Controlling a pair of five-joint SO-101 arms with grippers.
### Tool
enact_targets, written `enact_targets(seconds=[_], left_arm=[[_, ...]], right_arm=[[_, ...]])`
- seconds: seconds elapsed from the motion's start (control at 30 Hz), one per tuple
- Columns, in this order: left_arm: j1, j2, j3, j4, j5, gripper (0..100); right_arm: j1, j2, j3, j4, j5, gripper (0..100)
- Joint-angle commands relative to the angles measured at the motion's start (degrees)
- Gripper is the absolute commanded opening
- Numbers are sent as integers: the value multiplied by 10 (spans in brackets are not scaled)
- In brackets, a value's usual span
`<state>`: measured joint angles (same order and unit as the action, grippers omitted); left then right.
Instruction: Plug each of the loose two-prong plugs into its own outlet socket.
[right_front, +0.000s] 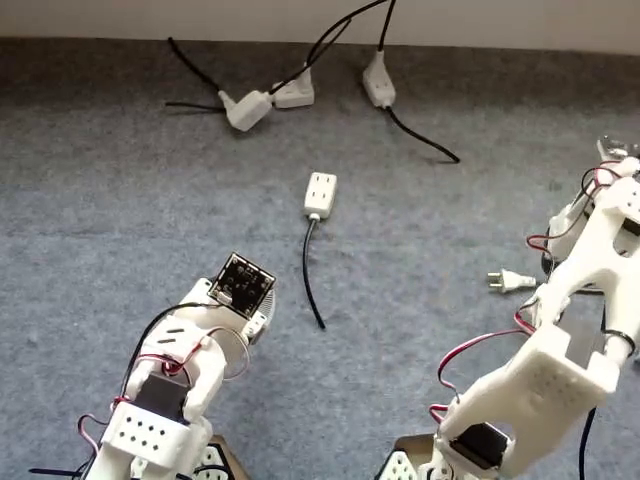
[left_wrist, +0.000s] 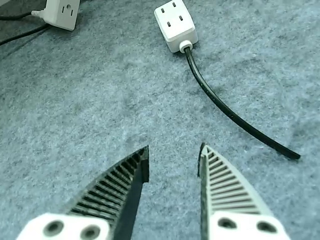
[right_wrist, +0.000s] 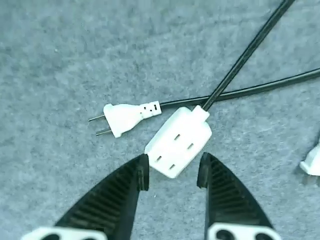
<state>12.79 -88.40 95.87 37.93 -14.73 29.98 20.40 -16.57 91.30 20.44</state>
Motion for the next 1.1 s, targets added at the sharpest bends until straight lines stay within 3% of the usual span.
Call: enact_targets(seconds=[0.0,0.2,0.33,0.63,0.93,1.07], left_arm=[[7,-4,-2,-11,1,164],[7,-4,-2,-11,1,164],[7,-4,-2,-11,1,164],[7,-4,0,-21,1,164],[7,-4,0,-21,1,164],[7,-4,0,-21,1,164]], right_arm=[[-11,35,0,-15,-41,166],[-12,90,0,-98,-50,166],[-38,96,4,-103,-52,166],[-106,100,7,-100,-132,166],[-102,102,73,-103,-153,166],[-73,55,-2,-99,-150,166]])
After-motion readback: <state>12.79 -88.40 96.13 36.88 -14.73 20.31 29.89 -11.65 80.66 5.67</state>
